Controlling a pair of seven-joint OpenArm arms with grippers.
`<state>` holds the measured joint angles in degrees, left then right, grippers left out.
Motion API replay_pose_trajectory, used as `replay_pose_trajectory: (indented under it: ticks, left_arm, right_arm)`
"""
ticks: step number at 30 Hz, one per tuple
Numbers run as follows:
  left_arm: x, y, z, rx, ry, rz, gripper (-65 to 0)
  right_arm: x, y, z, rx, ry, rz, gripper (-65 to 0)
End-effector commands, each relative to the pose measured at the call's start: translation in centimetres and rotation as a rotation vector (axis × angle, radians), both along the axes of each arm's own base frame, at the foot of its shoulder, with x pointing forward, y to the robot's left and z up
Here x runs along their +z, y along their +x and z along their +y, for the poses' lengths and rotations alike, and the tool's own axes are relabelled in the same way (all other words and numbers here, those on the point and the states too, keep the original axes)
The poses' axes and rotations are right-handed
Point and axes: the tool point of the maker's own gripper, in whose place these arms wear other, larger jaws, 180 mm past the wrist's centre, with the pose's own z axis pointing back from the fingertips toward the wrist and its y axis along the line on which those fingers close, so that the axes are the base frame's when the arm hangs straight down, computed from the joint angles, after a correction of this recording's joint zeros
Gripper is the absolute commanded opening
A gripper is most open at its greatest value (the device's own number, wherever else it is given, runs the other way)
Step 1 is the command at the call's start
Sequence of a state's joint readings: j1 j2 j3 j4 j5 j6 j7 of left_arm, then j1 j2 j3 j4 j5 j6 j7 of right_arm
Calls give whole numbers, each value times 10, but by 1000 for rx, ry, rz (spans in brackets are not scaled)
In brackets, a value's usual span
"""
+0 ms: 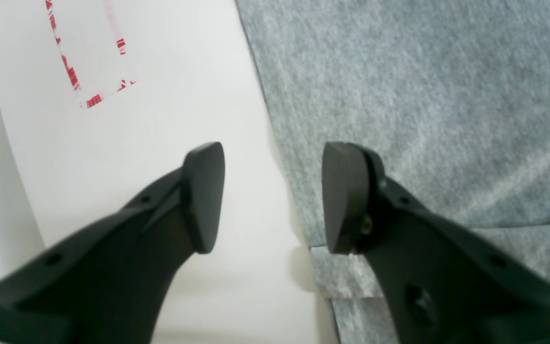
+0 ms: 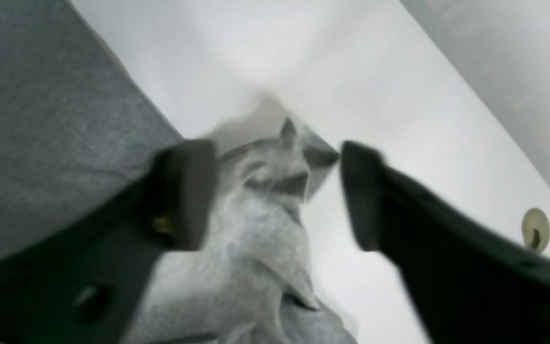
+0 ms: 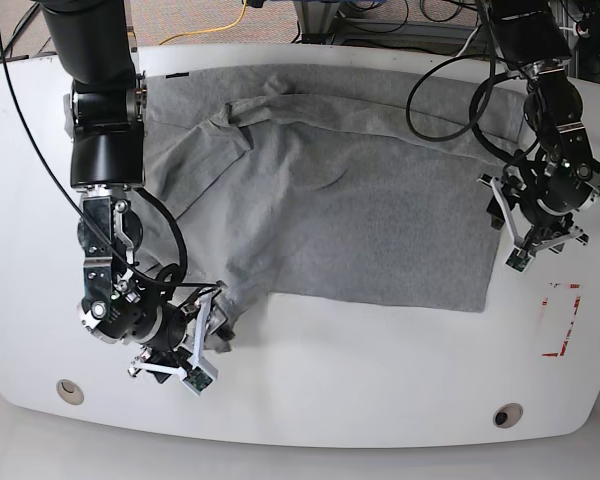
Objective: Layout the t-shirt on the table in an organized manner, then fold the t-shirt properly
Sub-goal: 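Release the hem and move the right gripper back along the shirt side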
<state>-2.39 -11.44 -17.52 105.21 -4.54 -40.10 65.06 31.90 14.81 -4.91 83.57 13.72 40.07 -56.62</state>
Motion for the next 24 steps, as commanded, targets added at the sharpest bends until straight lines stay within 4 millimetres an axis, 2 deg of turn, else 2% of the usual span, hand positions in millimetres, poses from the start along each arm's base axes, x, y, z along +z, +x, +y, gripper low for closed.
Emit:
replay_pose_trajectory:
  ticks: [1, 3, 5, 10, 14, 17, 20, 24]
  left_arm:
    - [12, 8, 1, -5, 2, -45, -343]
    - [13, 8, 1, -6, 1, -46, -343]
    - [12, 8, 0, -7, 1, -46, -343]
    - [12, 8, 0, -7, 1, -46, -343]
    - [11, 8, 0, -8, -3, -45, -343]
    - [13, 10, -2, -14, -11, -60, -343]
    - [12, 11, -2, -15, -14, -59, -343]
    - [1, 9, 1, -6, -24, -28, -343]
  right_arm:
    - [16, 5, -3, -3, 24, -52, -117]
    - [14, 4, -9, -22, 44, -51, -54]
    - [9, 1, -17, -50, 65, -45, -29]
    - [-6, -9, -53, -166, 127, -33, -48]
    - [-28, -18, -80, -246, 113, 4, -76]
    - [-49, -27, -99, -307, 125, 31, -120]
    - [-65, -33, -115, -361, 162, 35, -151]
    - [-82, -39, -130, -419, 207, 55, -151]
